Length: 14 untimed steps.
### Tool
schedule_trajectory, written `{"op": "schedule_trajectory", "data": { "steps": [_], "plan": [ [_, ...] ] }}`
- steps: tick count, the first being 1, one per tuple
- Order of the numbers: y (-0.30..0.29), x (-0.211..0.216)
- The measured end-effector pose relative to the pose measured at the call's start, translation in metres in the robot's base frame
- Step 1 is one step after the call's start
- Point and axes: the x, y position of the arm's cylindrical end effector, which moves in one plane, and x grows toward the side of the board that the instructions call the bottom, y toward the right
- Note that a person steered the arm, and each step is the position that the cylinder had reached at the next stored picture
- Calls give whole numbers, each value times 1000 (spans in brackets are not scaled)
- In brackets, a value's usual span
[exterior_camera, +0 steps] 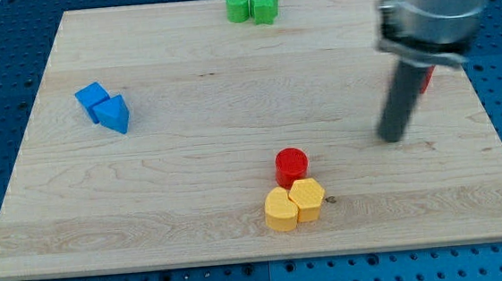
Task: Move red star closer to the blue cube and blue triangle
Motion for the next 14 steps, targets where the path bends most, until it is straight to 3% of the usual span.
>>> {"op": "schedule_trajectory", "data": {
  "steps": [1, 2, 5, 6, 7, 9, 10, 14],
  "plan": [
    [77, -14],
    [100, -51],
    [-19, -115],
    [-19, -144],
    [-20, -147],
    [-39, -99],
    [-63, -109],
    [-48, -188]
  ]
}}
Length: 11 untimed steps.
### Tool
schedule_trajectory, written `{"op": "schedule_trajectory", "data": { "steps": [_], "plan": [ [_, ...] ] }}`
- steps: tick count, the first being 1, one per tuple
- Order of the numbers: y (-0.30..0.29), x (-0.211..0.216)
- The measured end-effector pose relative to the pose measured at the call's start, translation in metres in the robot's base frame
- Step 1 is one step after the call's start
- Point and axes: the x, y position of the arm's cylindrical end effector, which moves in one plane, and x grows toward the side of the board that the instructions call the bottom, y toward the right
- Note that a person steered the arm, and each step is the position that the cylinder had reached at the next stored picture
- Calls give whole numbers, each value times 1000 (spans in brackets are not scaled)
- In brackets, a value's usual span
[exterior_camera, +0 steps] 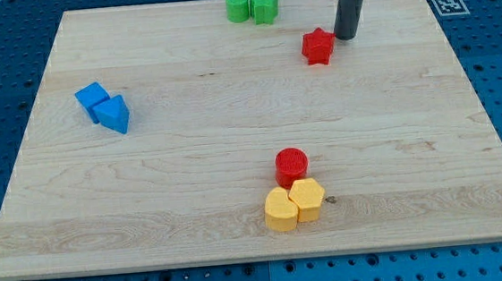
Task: Move red star closer to the blue cube and blue triangle
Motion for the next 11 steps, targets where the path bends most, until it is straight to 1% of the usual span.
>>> {"op": "schedule_trajectory", "data": {
  "steps": [1, 2, 3, 4, 6, 7, 9, 11],
  "plan": [
    [-5, 13],
    [-45, 23],
    [-92, 23],
    [-117, 34],
    [-54, 43],
    [-59, 62],
    [-130, 74],
    [-186, 106]
  ]
}}
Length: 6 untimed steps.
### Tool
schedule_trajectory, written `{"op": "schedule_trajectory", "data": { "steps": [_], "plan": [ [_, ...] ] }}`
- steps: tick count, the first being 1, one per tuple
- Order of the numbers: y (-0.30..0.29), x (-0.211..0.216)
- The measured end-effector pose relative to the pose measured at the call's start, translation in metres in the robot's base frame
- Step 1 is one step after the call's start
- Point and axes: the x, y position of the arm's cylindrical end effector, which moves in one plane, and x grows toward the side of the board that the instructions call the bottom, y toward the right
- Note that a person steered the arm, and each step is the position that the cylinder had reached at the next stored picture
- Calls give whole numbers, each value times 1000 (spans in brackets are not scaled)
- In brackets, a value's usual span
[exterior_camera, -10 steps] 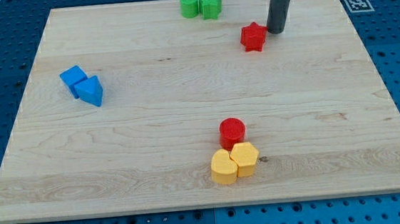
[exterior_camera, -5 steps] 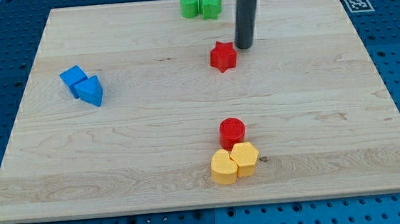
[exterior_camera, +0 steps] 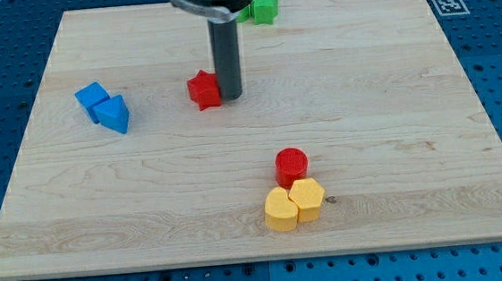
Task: Move red star closer to the blue cube and blue triangle
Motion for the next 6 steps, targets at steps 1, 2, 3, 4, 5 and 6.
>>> {"op": "schedule_trajectory", "data": {
  "steps": [1, 2, 3, 4, 5, 6],
  "plan": [
    [-14, 10],
    [-20, -5],
    [-20, -25],
    [-31, -26],
    [-62, -26],
    [-97, -25]
  ]
}}
